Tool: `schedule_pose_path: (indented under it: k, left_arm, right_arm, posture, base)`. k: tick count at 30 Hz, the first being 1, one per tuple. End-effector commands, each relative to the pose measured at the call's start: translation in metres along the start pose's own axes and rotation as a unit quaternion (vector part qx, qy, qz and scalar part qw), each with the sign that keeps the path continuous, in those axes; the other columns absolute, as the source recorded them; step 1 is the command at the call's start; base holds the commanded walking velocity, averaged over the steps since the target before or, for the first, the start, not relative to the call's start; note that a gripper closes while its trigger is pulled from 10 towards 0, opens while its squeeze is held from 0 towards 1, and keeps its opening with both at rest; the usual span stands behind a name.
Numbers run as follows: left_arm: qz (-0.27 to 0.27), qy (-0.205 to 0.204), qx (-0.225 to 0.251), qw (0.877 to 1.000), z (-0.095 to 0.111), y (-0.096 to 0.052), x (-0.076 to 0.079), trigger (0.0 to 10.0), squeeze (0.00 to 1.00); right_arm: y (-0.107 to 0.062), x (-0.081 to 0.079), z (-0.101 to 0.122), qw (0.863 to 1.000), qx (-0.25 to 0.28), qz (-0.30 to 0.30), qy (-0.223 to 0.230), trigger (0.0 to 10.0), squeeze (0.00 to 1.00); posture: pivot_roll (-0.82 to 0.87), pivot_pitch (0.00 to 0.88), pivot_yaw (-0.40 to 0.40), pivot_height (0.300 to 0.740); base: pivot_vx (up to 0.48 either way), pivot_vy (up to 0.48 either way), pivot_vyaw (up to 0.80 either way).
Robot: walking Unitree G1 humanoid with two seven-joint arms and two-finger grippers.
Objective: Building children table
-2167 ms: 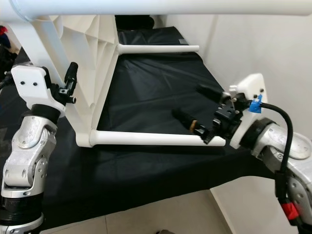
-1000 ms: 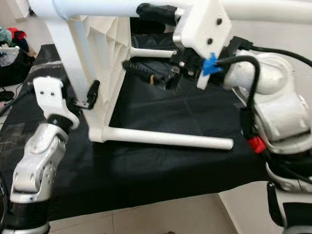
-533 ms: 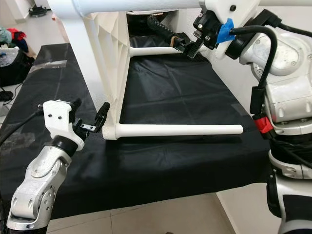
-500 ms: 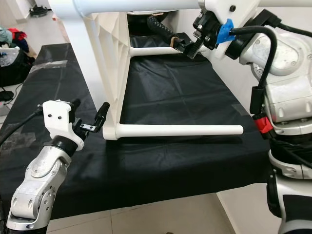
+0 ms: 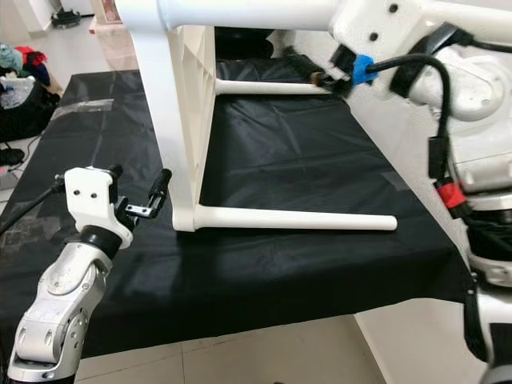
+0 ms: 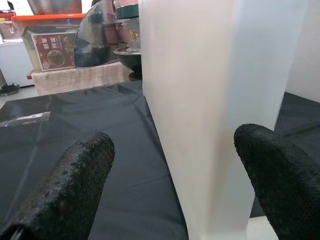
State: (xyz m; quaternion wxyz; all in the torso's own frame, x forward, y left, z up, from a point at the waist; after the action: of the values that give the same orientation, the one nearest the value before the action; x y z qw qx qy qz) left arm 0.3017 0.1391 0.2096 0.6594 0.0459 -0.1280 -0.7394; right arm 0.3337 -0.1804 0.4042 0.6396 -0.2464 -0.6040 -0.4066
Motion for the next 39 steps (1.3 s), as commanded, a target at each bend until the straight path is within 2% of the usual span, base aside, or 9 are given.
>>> schedule_pose_path:
  k: [1,8,9,10,11,13,16,22,39]
  left_arm:
    - [0.004,0.008,0.007,1.000,0.003,-0.003,-0.001,10.0,0.00]
    - [0.005,0.007,0.007,1.000,0.003,-0.003,0.000,10.0,0.00]
    - [0.005,0.006,0.007,1.000,0.003,-0.003,0.000,10.0,0.00]
    - [0.006,0.005,0.007,1.000,0.002,-0.002,0.001,10.0,0.00]
    - [0.006,0.005,0.007,1.000,0.002,-0.002,0.001,10.0,0.00]
    - [0.007,0.003,0.007,1.000,0.002,-0.002,0.001,10.0,0.00]
    - [0.007,0.003,0.007,1.000,0.002,-0.002,0.002,10.0,0.00]
    - [0.009,0.002,0.008,1.000,0.003,-0.002,0.001,10.0,0.00]
    - [0.009,0.002,0.006,1.000,0.002,-0.002,0.001,10.0,0.00]
  right_arm:
    - [0.000,-0.003,-0.009,1.000,-0.025,0.008,-0.008,10.0,0.00]
    - [-0.001,0.001,-0.021,0.998,-0.055,0.000,-0.007,10.0,0.00]
    - [0.000,-0.002,-0.021,0.998,-0.056,0.003,0.018,10.0,0.00]
    - [0.006,-0.016,-0.012,0.992,-0.025,0.019,0.122,10.0,0.00]
    - [0.006,-0.016,-0.012,0.992,-0.025,0.019,0.122,10.0,0.00]
    - [0.011,-0.028,-0.004,0.982,-0.003,0.038,0.185,10.0,0.00]
    - [0.013,-0.034,-0.003,0.976,-0.001,0.041,0.212,10.0,0.00]
    - [0.017,-0.034,-0.009,0.969,-0.017,0.021,0.245,10.0,0.00]
    - [0.014,-0.041,-0.016,0.956,-0.051,0.016,0.290,10.0,0.00]
  posture:
    - [-0.05,0.051,-0.002,0.740]
    - [-0.05,0.055,-0.005,0.740]
    - [-0.06,0.054,-0.006,0.740]
    - [-0.06,0.059,-0.008,0.740]
    - [-0.06,0.059,-0.008,0.740]
    - [-0.06,0.062,-0.010,0.740]
    - [-0.06,0.062,-0.011,0.740]
    - [-0.06,0.064,-0.012,0.740]
    - [-0.06,0.072,-0.010,0.740]
  base:
    - [0.000,0.000,0.00]
    - [0.000,0.000,0.00]
    - [0.000,0.000,0.00]
    - [0.000,0.000,0.00]
    - [0.000,0.000,0.00]
    - [0.000,0.000,0.00]
    - [0.000,0.000,0.00]
    - [0.000,0.000,0.00]
    - [0.000,0.000,0.00]
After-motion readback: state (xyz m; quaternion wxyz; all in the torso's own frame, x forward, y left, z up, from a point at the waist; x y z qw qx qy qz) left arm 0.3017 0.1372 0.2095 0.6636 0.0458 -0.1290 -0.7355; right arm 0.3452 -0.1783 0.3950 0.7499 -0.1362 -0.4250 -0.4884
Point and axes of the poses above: a point about 5 cm out from each wrist's last joint towards the gripper, its own y axis pointing out of the wrist towards the gripper, its own z axis along the axis of the wrist's last joint, x = y × z, the point moved 4 cm from there along y, pointing out of the wrist towards the gripper, and after that the axes turned 7 degrees about -y, right-handed, at the moved point
